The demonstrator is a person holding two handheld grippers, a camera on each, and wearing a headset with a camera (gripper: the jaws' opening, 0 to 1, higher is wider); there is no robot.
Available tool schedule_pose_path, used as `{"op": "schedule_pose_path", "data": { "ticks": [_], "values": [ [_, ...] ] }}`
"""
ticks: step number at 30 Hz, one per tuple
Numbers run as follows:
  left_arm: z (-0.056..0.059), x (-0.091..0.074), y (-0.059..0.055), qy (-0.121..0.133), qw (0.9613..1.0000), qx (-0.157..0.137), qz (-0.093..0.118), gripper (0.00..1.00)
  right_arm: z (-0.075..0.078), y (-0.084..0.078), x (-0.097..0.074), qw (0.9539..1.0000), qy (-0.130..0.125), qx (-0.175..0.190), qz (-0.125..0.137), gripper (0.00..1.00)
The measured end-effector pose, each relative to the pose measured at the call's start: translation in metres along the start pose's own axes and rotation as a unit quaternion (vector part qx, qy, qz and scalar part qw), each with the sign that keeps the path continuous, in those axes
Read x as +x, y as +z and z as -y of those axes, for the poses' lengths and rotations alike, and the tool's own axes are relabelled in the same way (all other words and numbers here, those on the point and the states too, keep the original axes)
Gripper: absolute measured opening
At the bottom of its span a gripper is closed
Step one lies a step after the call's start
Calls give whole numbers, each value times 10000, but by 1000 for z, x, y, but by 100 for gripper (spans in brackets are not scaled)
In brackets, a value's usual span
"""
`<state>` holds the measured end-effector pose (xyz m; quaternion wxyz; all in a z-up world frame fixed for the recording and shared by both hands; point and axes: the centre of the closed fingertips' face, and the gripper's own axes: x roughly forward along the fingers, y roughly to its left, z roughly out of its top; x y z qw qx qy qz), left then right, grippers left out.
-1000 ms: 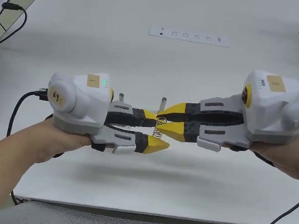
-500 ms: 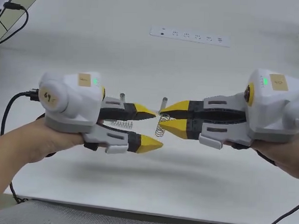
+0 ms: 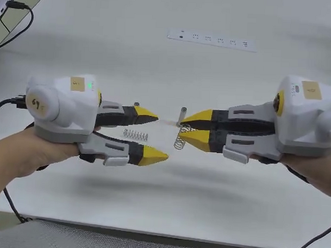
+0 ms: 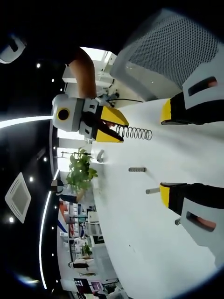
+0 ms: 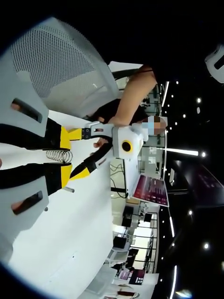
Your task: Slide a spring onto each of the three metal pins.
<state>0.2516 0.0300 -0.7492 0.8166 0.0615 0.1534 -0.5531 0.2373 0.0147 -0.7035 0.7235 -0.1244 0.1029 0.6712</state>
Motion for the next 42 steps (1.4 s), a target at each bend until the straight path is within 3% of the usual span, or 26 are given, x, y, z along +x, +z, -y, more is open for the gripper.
{"op": "schedule_pose_path", "data": {
  "ticks": [26,42],
  "values": [
    [-22,-42,-20,668,9975,-233,-29,71,13,-5,-5,9997,-247,12,-85,6],
    [-30,-62,-30,1002,9942,-401,13,95,32,-15,-8,9984,-512,10,-254,6]
  ]
}}
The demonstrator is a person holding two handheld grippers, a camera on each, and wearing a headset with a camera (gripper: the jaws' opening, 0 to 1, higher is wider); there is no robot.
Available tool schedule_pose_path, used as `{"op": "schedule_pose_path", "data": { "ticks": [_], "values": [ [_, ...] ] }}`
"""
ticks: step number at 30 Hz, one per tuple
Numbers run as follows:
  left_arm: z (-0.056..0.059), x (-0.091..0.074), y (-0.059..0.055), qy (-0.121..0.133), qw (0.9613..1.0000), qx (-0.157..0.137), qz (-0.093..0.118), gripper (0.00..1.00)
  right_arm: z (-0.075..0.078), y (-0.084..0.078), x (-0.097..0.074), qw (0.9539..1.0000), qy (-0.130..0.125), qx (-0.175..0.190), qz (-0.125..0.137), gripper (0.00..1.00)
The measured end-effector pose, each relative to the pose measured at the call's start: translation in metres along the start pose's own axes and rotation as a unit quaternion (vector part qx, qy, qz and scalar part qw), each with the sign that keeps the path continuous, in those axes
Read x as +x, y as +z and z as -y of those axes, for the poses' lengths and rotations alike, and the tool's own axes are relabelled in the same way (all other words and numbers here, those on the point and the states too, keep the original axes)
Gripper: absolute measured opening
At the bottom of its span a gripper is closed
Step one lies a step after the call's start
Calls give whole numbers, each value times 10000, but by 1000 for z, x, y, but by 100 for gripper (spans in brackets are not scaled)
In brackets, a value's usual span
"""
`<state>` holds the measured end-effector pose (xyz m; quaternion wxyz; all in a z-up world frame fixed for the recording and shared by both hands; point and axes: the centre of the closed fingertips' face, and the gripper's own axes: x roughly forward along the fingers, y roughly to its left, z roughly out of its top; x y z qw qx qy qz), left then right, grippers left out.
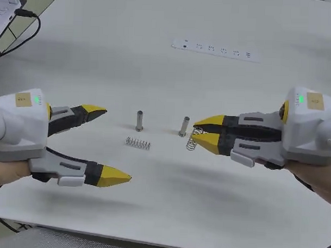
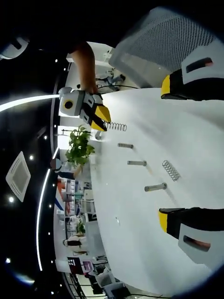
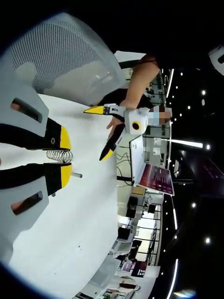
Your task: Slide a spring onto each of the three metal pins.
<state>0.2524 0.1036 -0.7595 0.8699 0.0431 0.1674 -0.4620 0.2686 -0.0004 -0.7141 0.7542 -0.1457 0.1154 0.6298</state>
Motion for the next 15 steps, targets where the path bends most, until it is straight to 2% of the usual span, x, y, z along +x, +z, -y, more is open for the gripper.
{"op": "schedule_pose_path", "data": {
  "ticks": [1,15],
  "values": [
    [0,0,0,20,10000,-35,10,98,1,0,0,10000,-1,11,3,6],
    [-5,-3,1,137,9999,-39,65,98,13,1,4,9999,-118,-83,-51,6]
  ]
}}
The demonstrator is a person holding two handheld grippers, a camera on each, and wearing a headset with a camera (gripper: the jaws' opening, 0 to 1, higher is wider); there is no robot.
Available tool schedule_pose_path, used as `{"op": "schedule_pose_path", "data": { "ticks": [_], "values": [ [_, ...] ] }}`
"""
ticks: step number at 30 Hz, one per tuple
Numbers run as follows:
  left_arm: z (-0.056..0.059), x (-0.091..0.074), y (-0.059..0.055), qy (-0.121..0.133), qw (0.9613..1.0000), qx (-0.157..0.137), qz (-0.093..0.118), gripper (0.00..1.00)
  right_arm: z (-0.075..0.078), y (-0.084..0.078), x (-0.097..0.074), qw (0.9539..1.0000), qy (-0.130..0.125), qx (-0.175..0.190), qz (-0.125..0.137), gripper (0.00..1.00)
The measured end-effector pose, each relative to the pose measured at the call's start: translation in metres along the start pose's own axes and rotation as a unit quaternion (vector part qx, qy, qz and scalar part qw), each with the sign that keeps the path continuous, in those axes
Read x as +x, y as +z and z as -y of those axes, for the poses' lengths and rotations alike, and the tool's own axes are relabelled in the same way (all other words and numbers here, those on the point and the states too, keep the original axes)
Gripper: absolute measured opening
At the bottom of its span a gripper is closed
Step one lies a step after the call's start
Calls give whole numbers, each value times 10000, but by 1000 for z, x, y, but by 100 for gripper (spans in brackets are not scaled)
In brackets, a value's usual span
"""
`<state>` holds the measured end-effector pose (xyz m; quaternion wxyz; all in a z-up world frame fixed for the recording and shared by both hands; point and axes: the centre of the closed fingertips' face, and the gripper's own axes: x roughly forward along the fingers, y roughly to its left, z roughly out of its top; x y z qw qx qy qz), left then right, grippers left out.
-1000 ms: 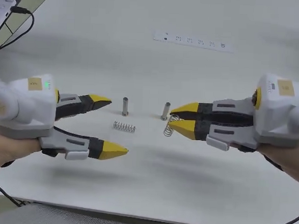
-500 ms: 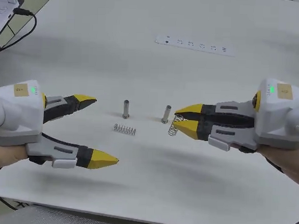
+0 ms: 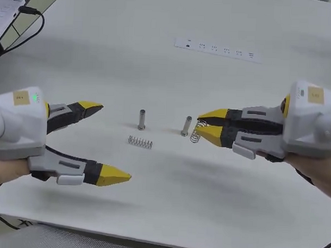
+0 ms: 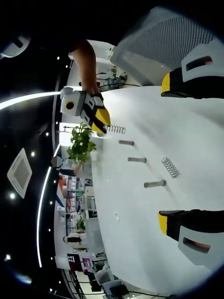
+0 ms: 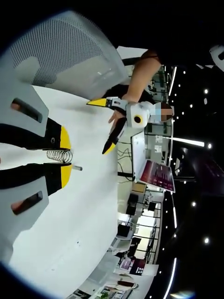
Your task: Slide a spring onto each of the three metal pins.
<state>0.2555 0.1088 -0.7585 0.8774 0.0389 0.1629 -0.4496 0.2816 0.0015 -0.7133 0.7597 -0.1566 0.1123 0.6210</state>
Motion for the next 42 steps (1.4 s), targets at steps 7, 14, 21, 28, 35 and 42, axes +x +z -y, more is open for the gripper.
{"op": "schedule_pose_path", "data": {
  "ticks": [7,14,21,28,35,42],
  "values": [
    [-1,-1,-1,43,10000,-14,22,98,14,1,0,9999,-150,1,12,6],
    [0,-1,-3,36,10000,-37,9,98,31,4,5,9995,-302,-34,-2,6],
    [-1,-1,-3,59,9999,-70,43,98,42,3,9,9993,-374,-76,-65,6],
    [-1,-2,-5,78,9999,-87,25,98,50,-1,11,9990,-431,-46,-104,6],
    [-1,-2,-6,85,9999,-107,26,98,58,-1,18,9987,-487,-15,-120,6],
    [-2,-4,-6,112,9999,-110,25,98,63,-4,25,9985,-517,35,-164,6]
  ]
}}
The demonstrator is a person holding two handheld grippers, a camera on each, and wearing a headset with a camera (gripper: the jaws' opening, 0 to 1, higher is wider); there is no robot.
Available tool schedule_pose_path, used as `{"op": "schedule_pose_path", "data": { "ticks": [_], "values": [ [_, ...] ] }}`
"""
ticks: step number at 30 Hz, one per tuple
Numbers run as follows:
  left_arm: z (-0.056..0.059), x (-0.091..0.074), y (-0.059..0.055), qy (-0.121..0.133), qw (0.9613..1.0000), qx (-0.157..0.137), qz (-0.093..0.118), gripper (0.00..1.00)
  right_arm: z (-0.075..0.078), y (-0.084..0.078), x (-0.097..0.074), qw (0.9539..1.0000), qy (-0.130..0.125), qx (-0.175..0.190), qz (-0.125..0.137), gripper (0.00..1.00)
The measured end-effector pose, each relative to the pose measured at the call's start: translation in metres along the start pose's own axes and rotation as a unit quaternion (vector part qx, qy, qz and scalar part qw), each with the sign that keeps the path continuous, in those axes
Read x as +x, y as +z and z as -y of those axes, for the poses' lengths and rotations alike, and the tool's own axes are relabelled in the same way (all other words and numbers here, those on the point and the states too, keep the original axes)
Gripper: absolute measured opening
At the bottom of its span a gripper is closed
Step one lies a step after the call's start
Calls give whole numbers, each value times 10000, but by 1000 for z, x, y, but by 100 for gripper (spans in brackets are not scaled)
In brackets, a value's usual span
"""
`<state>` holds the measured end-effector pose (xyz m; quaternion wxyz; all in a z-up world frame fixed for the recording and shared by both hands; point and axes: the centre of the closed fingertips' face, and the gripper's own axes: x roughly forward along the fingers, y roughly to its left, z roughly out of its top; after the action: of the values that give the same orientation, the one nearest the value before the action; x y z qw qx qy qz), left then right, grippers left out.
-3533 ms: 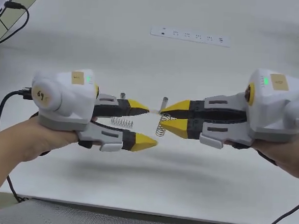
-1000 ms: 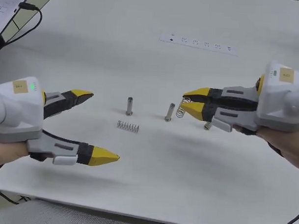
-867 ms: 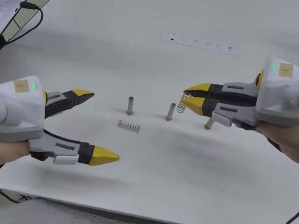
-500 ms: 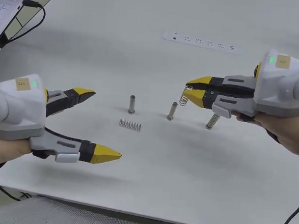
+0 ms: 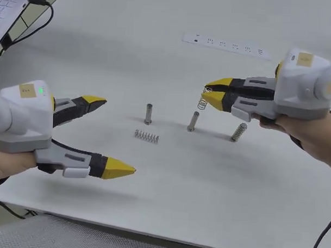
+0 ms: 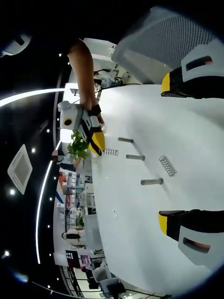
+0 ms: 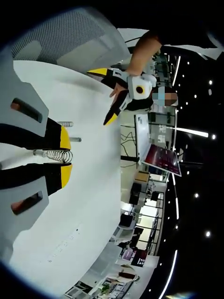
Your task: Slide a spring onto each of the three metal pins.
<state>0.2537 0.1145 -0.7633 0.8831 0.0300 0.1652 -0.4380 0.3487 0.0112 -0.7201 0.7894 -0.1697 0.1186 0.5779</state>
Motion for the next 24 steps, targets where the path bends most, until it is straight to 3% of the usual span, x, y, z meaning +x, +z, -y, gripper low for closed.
{"op": "schedule_pose_path", "data": {
  "ticks": [24],
  "values": [
    [-1,-3,-3,29,10000,-62,-19,98,4,-22,13,9995,-26,246,-193,6]
  ]
}}
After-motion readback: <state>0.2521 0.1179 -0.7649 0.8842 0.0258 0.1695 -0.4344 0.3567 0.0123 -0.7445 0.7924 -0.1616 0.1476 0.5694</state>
